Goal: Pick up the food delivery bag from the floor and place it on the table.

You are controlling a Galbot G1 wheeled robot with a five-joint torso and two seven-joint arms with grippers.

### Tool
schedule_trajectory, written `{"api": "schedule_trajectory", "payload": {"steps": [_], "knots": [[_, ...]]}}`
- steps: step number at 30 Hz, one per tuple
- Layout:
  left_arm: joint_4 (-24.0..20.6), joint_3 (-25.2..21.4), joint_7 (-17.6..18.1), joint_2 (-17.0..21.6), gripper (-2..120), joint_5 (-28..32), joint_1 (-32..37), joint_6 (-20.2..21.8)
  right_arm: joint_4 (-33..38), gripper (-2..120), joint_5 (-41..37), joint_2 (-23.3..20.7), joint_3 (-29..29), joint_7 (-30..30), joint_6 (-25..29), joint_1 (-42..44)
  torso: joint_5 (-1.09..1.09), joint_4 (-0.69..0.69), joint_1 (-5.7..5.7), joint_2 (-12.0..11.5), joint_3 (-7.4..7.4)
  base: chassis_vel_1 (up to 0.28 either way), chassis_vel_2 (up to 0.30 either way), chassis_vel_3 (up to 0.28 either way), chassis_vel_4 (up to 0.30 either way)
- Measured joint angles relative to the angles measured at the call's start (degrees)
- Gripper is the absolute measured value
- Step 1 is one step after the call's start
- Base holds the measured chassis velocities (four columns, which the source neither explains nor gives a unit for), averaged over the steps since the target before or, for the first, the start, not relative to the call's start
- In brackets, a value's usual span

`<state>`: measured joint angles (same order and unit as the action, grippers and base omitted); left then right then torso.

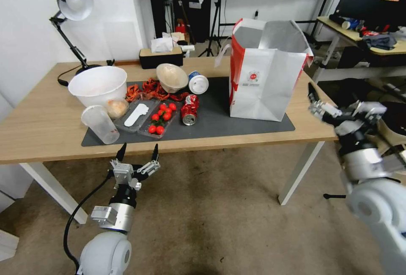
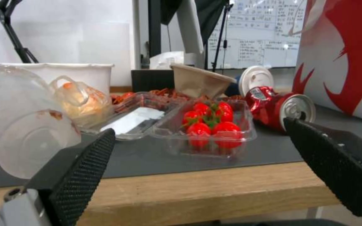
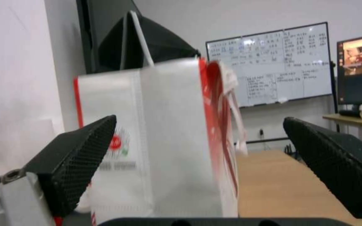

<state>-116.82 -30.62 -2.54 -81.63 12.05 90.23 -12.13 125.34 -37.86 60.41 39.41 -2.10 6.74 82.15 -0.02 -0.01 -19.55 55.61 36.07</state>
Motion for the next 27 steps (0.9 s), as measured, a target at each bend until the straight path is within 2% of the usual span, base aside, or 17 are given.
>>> {"api": "schedule_trajectory", "payload": {"steps": [1, 5, 13, 27], "knots": [[0.27, -0.16, 0.41, -0.13, 100, -0.62, -0.13, -0.21, -0.83, 100, 2.65, 1.9, -0.96, 0.75, 1.15, 1.03, 0.0, 0.02, 0.0, 0.0, 0.0, 0.0, 0.0, 0.0, 0.0], [0.68, -0.31, 0.97, -0.14, 100, -1.18, -0.34, -0.41, -3.14, 100, 6.17, 4.59, -2.59, 2.33, 3.15, 2.34, 0.0, 0.01, 0.0, 0.0, 0.0, 0.0, 0.0, 0.0, 0.0], [1.36, -0.83, 1.1, 0.08, 100, -1.64, -0.64, -0.72, -10.1, 100, 10.62, 7.92, -4.95, 5.1, 6.3, 2.23, 0.02, 0.01, 0.0, 0.0, 0.0, 0.0, 0.0, 0.0, 0.0], [2.18, -1.25, 1.2, -0.07, 100, -2.17, -0.49, -1.46, -15.27, 100, 13.64, 9.63, -6.71, 6.76, 7.88, 1.18, 0.02, 0.01, 0.0, 0.0, 0.0, 0.0, 0.0, 0.0, 0.0]]}}
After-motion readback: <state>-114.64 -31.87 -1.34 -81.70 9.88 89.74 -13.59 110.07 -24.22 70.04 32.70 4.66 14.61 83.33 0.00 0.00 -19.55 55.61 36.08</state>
